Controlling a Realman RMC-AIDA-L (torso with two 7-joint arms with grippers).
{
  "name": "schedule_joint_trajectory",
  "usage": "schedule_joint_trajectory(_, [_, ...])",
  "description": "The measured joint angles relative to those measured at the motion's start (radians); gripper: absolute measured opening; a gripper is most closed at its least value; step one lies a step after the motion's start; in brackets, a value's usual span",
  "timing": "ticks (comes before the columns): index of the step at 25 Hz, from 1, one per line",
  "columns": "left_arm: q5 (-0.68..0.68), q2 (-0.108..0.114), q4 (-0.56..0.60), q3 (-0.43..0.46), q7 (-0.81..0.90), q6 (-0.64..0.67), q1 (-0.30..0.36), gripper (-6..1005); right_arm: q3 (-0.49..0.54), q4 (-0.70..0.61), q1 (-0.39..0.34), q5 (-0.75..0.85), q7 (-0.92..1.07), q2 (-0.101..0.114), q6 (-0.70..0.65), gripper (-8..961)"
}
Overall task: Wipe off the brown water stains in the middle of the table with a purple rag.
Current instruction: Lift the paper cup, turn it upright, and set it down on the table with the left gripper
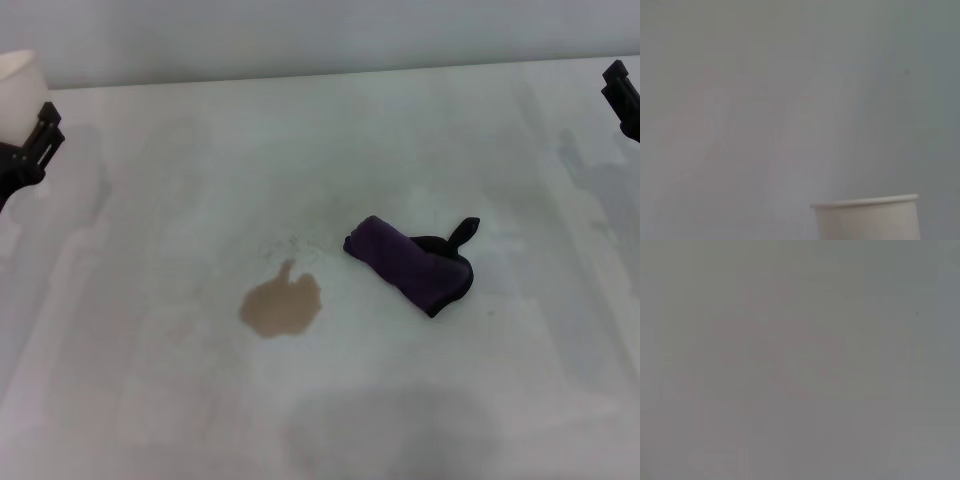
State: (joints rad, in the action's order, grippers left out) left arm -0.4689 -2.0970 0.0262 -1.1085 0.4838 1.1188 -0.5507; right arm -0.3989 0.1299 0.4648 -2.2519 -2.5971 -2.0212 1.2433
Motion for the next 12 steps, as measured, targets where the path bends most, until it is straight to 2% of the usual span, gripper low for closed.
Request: schedule_joint_trajectory(12, [-0.017, -0.004, -0.034, -0.009, -0.039, -0.109, -0.015, 784, -0.002, 0.004, 0.003, 0.001, 0.0, -0.003, 0.006, 877])
